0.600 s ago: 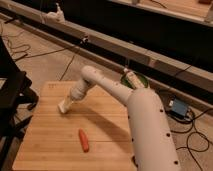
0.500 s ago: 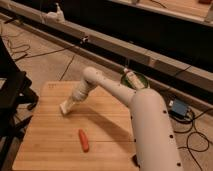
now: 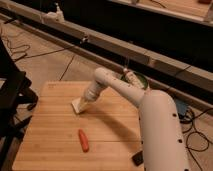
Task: Wipe the white sponge on the table
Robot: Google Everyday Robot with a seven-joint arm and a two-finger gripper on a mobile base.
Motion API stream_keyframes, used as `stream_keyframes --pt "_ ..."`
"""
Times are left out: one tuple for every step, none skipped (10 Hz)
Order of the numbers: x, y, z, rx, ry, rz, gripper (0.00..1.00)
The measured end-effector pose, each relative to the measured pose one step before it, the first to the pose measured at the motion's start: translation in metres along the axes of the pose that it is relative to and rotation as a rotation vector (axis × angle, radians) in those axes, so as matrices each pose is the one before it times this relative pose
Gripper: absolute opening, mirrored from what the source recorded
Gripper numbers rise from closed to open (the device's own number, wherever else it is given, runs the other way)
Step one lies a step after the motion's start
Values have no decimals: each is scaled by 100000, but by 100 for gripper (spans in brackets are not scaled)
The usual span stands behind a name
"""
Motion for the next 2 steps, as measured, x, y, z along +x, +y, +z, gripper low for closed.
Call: stream_keyframes --pt "-130 -1073 -285 895 429 -20 0" --pt "-793 -1074 -42 959 -1049 -1542 0"
